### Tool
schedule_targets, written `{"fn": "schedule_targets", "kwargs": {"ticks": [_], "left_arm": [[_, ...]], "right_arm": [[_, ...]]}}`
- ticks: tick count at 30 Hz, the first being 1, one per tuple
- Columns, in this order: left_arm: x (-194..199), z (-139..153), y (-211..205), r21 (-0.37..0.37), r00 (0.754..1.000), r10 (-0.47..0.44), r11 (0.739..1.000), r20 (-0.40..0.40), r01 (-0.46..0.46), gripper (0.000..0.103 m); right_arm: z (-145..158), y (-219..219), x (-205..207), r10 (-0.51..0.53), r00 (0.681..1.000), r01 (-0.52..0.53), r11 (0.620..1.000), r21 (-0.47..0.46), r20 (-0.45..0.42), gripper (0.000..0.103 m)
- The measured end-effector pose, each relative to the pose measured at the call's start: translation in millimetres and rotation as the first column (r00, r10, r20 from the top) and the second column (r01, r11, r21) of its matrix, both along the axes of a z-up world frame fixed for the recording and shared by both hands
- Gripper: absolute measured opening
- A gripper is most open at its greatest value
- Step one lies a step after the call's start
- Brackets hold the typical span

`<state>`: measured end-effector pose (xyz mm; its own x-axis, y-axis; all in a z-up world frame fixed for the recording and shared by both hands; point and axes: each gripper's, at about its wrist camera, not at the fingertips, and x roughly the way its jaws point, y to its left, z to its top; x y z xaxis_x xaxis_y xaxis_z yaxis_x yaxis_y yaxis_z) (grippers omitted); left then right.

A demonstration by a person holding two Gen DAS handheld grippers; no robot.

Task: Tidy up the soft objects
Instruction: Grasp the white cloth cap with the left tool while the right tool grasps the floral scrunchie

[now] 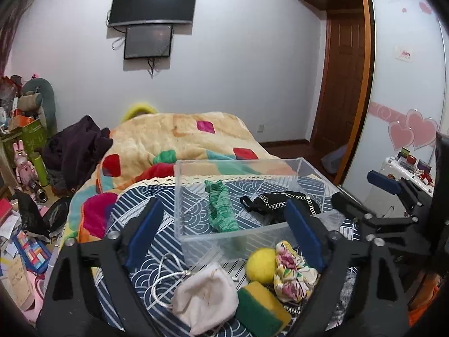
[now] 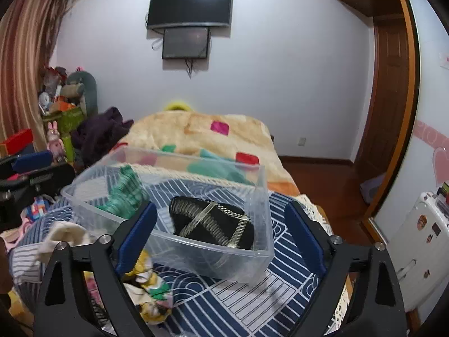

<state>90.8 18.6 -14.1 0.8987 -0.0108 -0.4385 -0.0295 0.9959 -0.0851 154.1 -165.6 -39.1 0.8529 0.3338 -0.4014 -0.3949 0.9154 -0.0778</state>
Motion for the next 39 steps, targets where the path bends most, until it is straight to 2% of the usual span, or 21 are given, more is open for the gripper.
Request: {"fn": "schedule_targets", "kwargs": {"ticks": [5,11,17,26,28,31,33,35,38,39], "left_arm": [[-14.6,-8.9,-2.9,0.027,1.0,0.02,0.999,0.008,-0.021,0.099],[-19.6,-33.3,2.8,0.013,0.998,0.051,0.999,-0.042,-0.05,0.099],[-20.1,-55.5,10.2,0.009,0.993,0.072,0.997,-0.092,-0.072,0.099],[-17.2,-83.1,23.4,-0.014,0.982,0.114,0.993,-0.154,-0.117,0.099],[-16.5,-87.6,22.3,0.0,0.979,0.121,0.992,-0.161,-0.123,0.095],[-15.9,-92.3,20.5,-0.016,0.98,0.09,0.995,-0.175,-0.095,0.084],[-15.5,-93.9,18.7,-0.024,0.981,0.074,0.997,-0.179,-0.079,0.078],[-15.4,-94.1,17.3,-0.025,0.982,0.061,0.998,-0.18,-0.066,0.071],[-15.8,-93.2,14.4,-0.031,0.983,0.042,0.998,-0.181,-0.048,0.06],[-16.0,-92.7,13.3,-0.026,0.983,0.042,0.999,-0.178,-0.048,0.06]], "right_arm": [[5.0,-4.6,-9.0,0.064,0.998,-0.064,0.995,0.076,-0.009,0.098],[-13.3,1.7,-11.8,0.126,0.988,-0.115,0.986,0.123,-0.087,0.098],[-42.6,14.8,-9.1,0.171,0.968,-0.152,0.982,0.114,-0.184,0.098],[-61.0,27.3,-10.7,0.222,0.946,-0.203,0.974,0.101,-0.237,0.098],[-64.6,29.5,-9.5,0.22,0.943,-0.203,0.975,0.092,-0.251,0.098],[-70.3,32.9,-6.8,0.219,0.936,-0.204,0.976,0.081,-0.274,0.098],[-73.6,34.2,-6.2,0.219,0.932,-0.206,0.976,0.076,-0.289,0.092],[-76.2,35.0,-4.2,0.219,0.926,-0.209,0.976,0.068,-0.308,0.079],[-79.6,36.3,-1.8,0.229,0.916,-0.22,0.973,0.063,-0.331,0.066],[-79.9,36.2,-1.5,0.233,0.913,-0.224,0.972,0.065,-0.336,0.064]]}}
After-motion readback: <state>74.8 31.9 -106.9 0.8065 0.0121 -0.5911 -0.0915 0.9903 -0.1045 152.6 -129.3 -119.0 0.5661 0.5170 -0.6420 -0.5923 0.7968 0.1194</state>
